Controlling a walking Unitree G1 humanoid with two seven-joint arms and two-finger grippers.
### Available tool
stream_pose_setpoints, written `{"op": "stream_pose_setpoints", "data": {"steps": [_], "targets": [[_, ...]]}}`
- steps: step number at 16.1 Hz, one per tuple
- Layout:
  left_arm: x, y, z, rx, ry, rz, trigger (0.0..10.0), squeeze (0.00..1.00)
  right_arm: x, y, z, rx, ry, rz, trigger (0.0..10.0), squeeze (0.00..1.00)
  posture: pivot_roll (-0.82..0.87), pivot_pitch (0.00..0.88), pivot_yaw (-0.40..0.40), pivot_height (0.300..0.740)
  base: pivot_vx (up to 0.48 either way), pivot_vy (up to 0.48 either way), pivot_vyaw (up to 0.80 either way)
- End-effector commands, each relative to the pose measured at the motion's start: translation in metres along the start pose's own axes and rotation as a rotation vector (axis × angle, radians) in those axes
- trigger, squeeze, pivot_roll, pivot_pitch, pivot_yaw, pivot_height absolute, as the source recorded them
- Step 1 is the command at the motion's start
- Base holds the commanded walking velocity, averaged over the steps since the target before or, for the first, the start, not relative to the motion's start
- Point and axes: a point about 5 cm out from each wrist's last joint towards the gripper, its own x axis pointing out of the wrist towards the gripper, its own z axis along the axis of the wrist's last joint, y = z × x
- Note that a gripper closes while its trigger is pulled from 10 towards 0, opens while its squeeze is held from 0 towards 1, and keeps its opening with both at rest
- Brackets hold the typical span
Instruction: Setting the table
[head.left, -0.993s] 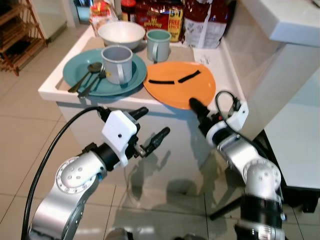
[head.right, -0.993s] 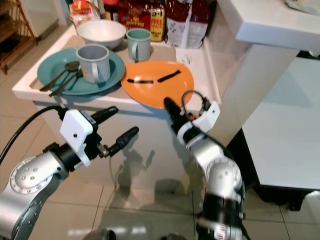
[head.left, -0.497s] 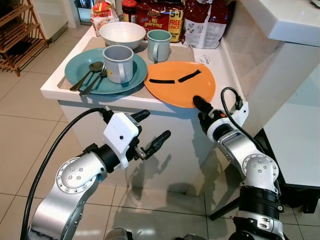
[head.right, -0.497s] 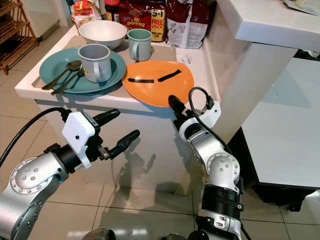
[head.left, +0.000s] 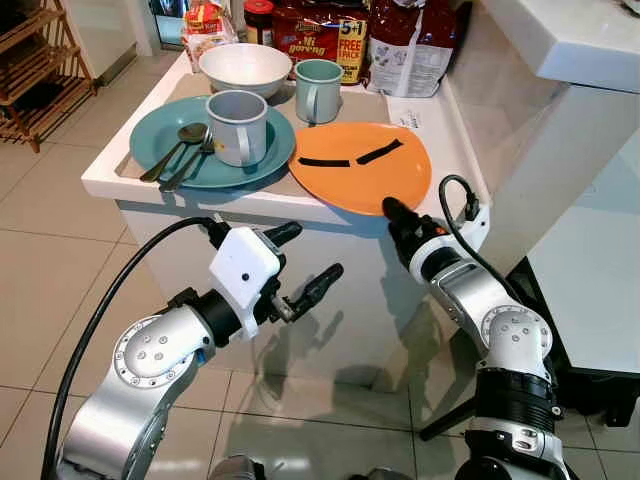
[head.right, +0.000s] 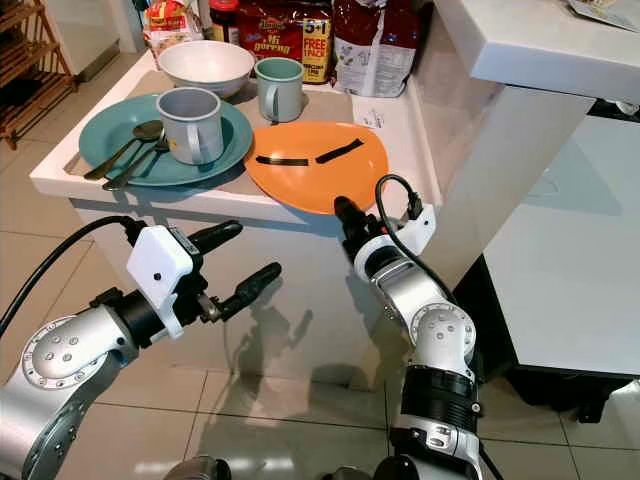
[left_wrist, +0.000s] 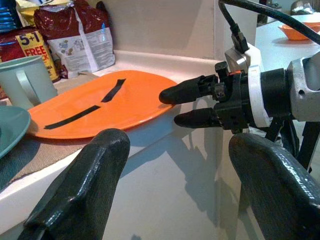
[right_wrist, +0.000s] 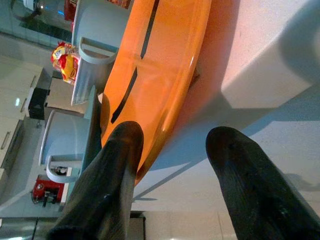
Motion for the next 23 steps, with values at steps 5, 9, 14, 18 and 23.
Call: {"op": "stream_pose_setpoints", "data": {"steps": [5, 9, 14, 18, 23], "targets": [[0.001, -0.003, 0.003, 0.003, -0.001, -0.031, 10.0, 0.0, 0.003, 0.009, 0.001, 0.019, -0.008, 0.035, 0.0, 0.0, 0.1, 0.05, -0.071, 0.74, 0.0, 0.0, 0.0], [0.001, -0.003, 0.003, 0.003, -0.001, -0.034, 10.0, 0.0, 0.003, 0.01, 0.002, 0.016, -0.012, 0.039, 0.0, 0.0, 0.09, 0.05, -0.069, 0.74, 0.0, 0.0, 0.0], [0.002, -0.004, 0.003, 0.005, -0.002, -0.035, 10.0, 0.0, 0.003, 0.01, 0.003, 0.033, -0.018, 0.038, 0.0, 0.0, 0.09, 0.05, -0.068, 0.74, 0.0, 0.0, 0.0], [0.002, -0.003, 0.003, 0.008, -0.002, -0.037, 10.0, 0.0, 0.003, 0.009, 0.005, 0.05, -0.029, 0.035, 0.0, 0.0, 0.09, 0.049, -0.066, 0.74, 0.0, 0.0, 0.0], [0.002, -0.002, 0.003, 0.01, -0.002, -0.038, 10.0, 0.0, 0.0, 0.008, 0.012, 0.103, -0.07, 0.02, 0.0, 0.0, 0.09, 0.048, -0.062, 0.74, 0.0, 0.0, 0.0]]}}
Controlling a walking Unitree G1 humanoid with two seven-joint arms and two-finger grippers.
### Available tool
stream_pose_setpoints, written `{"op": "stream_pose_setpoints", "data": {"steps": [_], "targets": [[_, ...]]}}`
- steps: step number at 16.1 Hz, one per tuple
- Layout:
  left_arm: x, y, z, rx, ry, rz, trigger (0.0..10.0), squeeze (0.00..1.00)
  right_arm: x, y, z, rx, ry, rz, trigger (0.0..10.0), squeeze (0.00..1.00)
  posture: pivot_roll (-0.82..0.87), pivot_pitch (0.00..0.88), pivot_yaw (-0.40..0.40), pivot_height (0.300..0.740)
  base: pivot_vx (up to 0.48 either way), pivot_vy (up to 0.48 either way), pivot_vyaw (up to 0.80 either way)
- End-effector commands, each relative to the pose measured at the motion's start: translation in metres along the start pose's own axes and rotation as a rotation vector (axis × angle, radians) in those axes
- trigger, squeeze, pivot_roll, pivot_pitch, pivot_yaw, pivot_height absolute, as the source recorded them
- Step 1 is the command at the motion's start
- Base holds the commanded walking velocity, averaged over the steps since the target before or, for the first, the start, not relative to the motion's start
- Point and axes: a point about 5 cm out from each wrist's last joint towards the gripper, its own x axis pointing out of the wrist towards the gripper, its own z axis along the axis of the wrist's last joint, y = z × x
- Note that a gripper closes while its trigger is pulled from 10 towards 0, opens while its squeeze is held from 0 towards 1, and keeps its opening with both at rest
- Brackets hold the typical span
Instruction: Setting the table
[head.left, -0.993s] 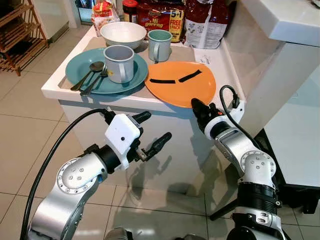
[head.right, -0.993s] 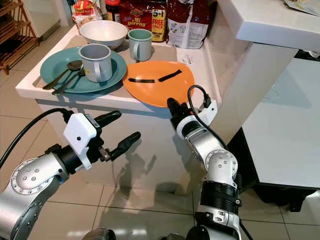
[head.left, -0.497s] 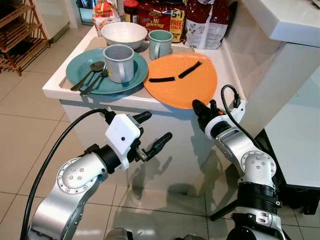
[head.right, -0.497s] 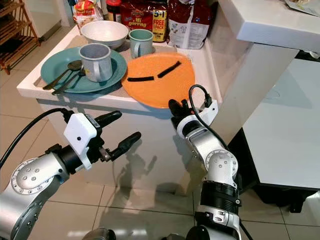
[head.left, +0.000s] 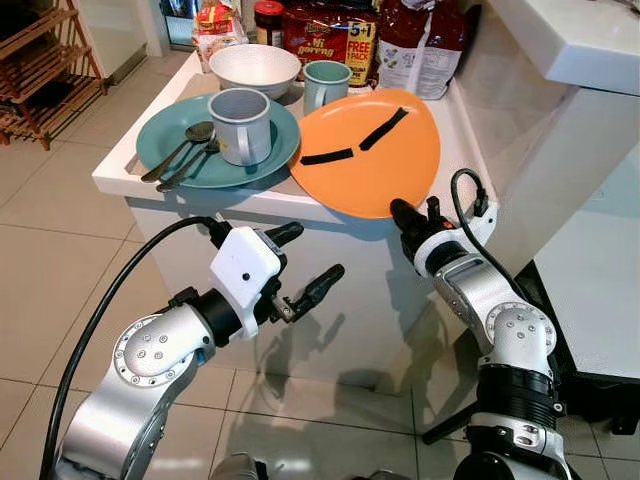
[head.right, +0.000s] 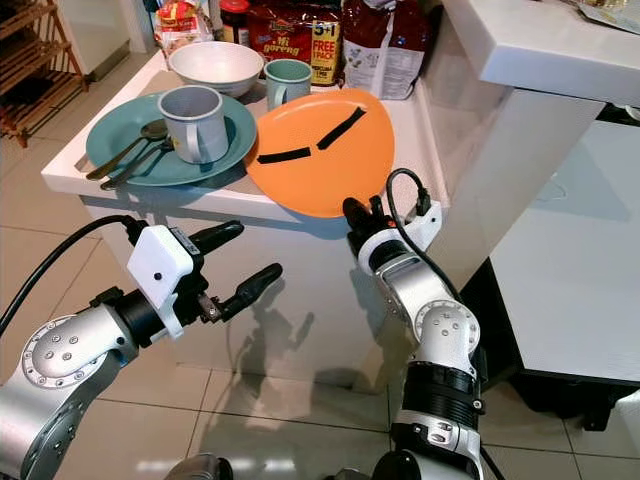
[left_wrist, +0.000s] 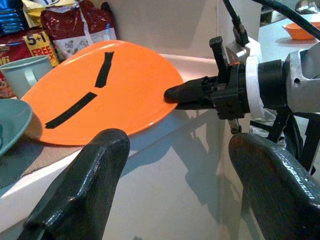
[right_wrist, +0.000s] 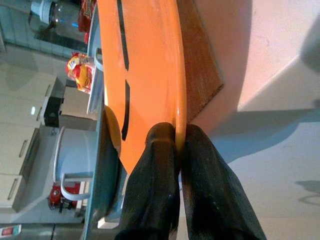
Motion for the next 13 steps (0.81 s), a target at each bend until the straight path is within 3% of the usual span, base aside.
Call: {"op": "stream_pose_setpoints", "data": {"steps": [1, 3, 7, 9, 13], "targets": [[0.002, -0.003, 0.002, 0.008, -0.001, -0.03, 10.0, 0.0, 0.001, 0.003, 0.003, 0.031, -0.028, -0.002, 0.0, 0.0, 0.09, 0.048, -0.062, 0.74, 0.0, 0.0, 0.0], [0.002, -0.003, 0.002, 0.003, -0.006, -0.028, 10.0, 0.0, -0.014, 0.005, 0.018, 0.077, -0.086, 0.032, 0.0, 0.0, 0.08, 0.05, -0.059, 0.74, 0.0, 0.0, 0.0], [0.006, -0.006, 0.003, -0.013, -0.023, -0.032, 10.0, 0.0, -0.049, 0.012, 0.038, 0.06, -0.137, 0.109, 0.0, 0.0, 0.06, 0.054, -0.05, 0.74, 0.0, 0.0, 0.0], [0.007, -0.007, 0.002, -0.015, -0.025, -0.033, 10.0, 0.0, -0.057, 0.013, 0.04, 0.066, -0.14, 0.128, 0.0, 0.0, 0.06, 0.056, -0.047, 0.74, 0.0, 0.0, 0.0], [0.008, 0.005, -0.002, -0.018, -0.035, 0.127, 10.0, 0.0, -0.083, 0.015, 0.028, 0.008, -0.065, 0.18, 0.0, 0.0, 0.05, 0.063, -0.047, 0.74, 0.0, 0.0, 0.0]]}}
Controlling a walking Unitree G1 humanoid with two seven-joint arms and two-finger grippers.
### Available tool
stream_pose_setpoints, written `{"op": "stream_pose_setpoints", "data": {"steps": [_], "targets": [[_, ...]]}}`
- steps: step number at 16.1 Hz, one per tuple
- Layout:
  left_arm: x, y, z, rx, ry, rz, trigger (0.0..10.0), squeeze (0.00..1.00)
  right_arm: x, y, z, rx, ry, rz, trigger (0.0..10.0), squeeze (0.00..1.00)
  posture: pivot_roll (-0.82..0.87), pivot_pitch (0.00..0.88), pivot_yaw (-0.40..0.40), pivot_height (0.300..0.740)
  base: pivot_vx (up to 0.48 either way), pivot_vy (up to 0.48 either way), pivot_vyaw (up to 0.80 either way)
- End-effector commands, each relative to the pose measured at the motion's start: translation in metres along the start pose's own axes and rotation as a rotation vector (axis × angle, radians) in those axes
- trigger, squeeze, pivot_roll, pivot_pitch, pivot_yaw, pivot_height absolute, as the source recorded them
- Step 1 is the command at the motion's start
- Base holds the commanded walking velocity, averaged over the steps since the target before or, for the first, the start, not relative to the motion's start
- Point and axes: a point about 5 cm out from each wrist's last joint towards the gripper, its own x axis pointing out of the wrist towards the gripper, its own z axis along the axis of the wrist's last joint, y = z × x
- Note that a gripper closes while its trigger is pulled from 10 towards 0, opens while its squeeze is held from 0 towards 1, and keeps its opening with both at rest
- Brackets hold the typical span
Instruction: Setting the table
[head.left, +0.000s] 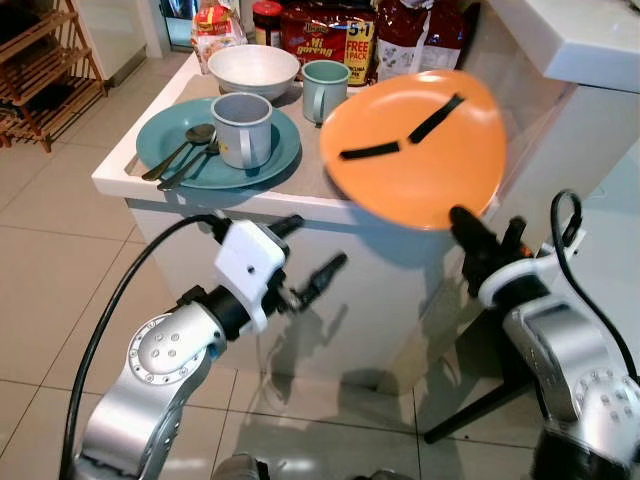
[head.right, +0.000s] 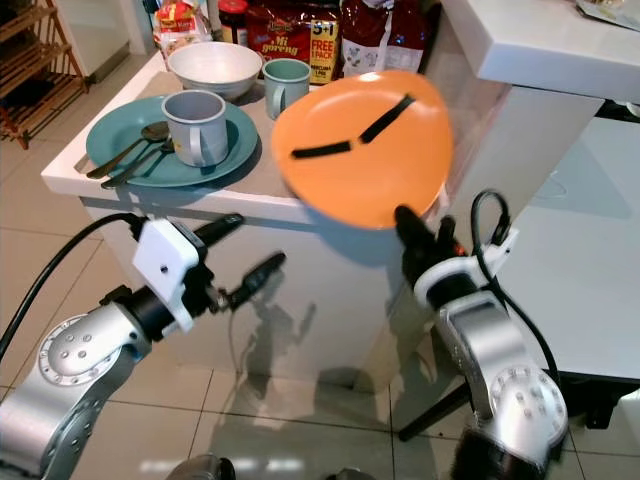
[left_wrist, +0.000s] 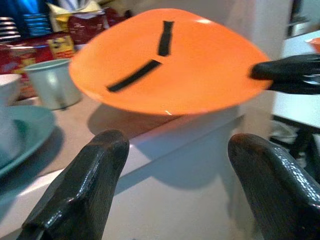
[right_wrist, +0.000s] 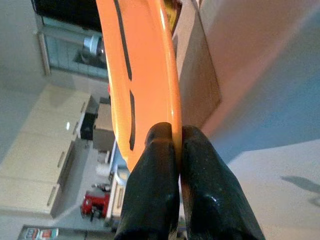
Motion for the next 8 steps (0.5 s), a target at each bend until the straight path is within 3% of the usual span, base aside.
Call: {"op": "stream_pose_setpoints", "data": {"steps": [1, 6, 7, 8], "targets": [[-0.0006, 0.0035, -0.002, 0.014, 0.009, 0.026, 10.0, 0.0, -0.0051, 0.0117, -0.0014, -0.032, 0.019, 0.06, 0.0, 0.0, 0.05, 0.064, -0.049, 0.74, 0.0, 0.0, 0.0], [-0.0006, 0.0028, -0.0004, 0.022, 0.004, 0.027, 10.0, 0.0, -0.0122, 0.0131, -0.0092, -0.1, 0.051, 0.055, 0.0, 0.0, 0.05, 0.068, -0.048, 0.74, -0.304, 0.0, 0.0], [0.0, 0.0033, -0.0007, 0.022, -0.001, 0.044, 10.0, 0.0, -0.0144, 0.0171, -0.0101, -0.172, 0.058, 0.067, 4.4, 0.0, 0.05, 0.062, -0.05, 0.74, -0.304, 0.0, 0.0], [0.0, 0.0034, -0.0008, 0.022, -0.002, 0.048, 10.0, 0.0, -0.0149, 0.0175, -0.0099, -0.183, 0.058, 0.069, 4.4, 0.0, 0.05, 0.062, -0.05, 0.74, -0.304, 0.0, 0.0]]}}
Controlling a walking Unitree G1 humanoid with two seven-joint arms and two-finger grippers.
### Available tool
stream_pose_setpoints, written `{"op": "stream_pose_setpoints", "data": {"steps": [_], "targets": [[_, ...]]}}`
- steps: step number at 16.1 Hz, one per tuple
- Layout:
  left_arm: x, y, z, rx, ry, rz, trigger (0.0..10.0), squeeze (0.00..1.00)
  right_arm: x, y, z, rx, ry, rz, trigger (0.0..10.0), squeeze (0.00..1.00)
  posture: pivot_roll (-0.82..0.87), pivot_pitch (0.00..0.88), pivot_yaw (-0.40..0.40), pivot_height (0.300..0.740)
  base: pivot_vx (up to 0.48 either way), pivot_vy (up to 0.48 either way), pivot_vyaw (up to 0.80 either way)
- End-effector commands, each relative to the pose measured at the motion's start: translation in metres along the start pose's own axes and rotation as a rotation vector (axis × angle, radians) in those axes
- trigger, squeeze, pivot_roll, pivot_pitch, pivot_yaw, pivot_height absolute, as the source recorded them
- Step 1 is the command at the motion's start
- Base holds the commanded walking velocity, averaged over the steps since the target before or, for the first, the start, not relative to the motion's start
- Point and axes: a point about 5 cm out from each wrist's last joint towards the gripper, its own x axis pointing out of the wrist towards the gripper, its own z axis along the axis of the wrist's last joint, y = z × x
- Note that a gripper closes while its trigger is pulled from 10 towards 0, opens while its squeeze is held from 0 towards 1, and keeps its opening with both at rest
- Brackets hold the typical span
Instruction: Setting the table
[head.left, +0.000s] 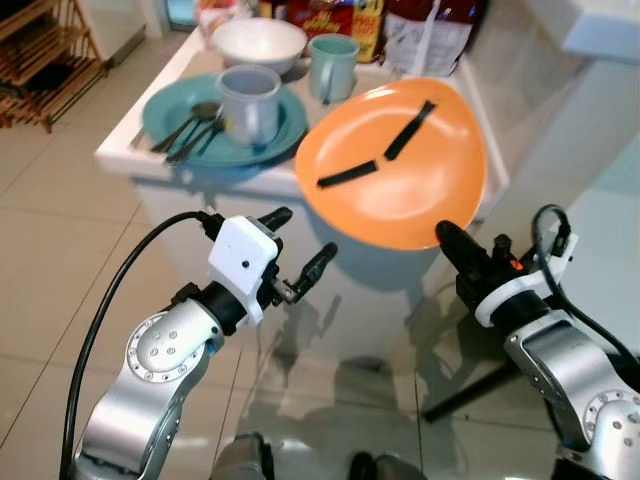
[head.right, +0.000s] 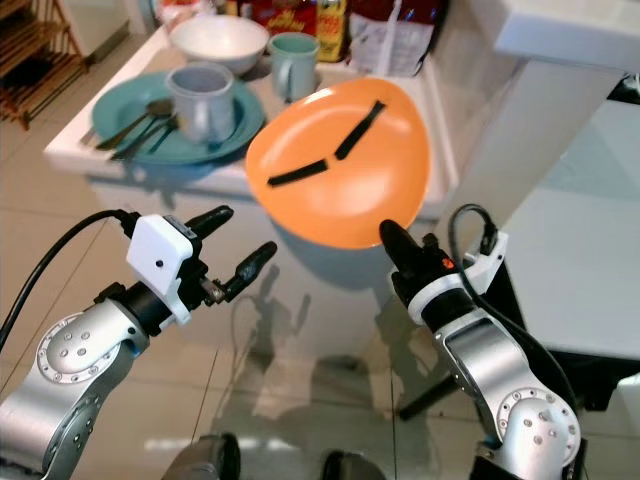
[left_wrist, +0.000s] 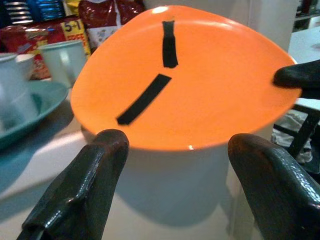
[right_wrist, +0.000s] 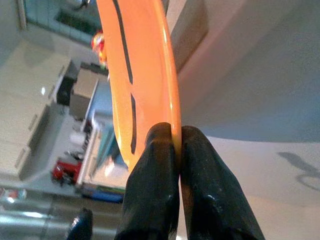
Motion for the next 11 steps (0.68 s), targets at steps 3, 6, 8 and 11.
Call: {"op": "stream_pose_setpoints", "data": {"steps": [3, 6, 8, 11], "targets": [[0.003, 0.011, -0.006, -0.042, -0.008, 0.153, 10.0, 0.0, -0.005, 0.022, 0.017, -0.138, -0.13, 0.107, 10.0, 0.0, 0.05, 0.054, -0.048, 0.74, 0.0, 0.0, 0.0], [0.009, 0.022, -0.006, -0.027, -0.003, 0.26, 10.0, 0.0, -0.006, 0.022, 0.031, -0.349, -0.24, 0.025, 10.0, 0.0, 0.04, 0.049, -0.044, 0.74, 0.0, -0.109, 0.0], [0.013, 0.023, -0.009, -0.005, 0.013, 0.277, 10.0, 0.0, -0.006, 0.017, 0.036, -0.421, -0.289, -0.035, 10.0, 0.0, 0.04, 0.044, -0.042, 0.74, 0.0, -0.48, 0.0], [0.015, 0.022, -0.013, -0.005, 0.029, 0.287, 10.0, 0.0, -0.004, 0.014, 0.038, -0.571, -0.3, -0.074, 10.0, 0.0, 0.03, 0.047, -0.04, 0.74, 0.0, -0.48, 0.0]]}}
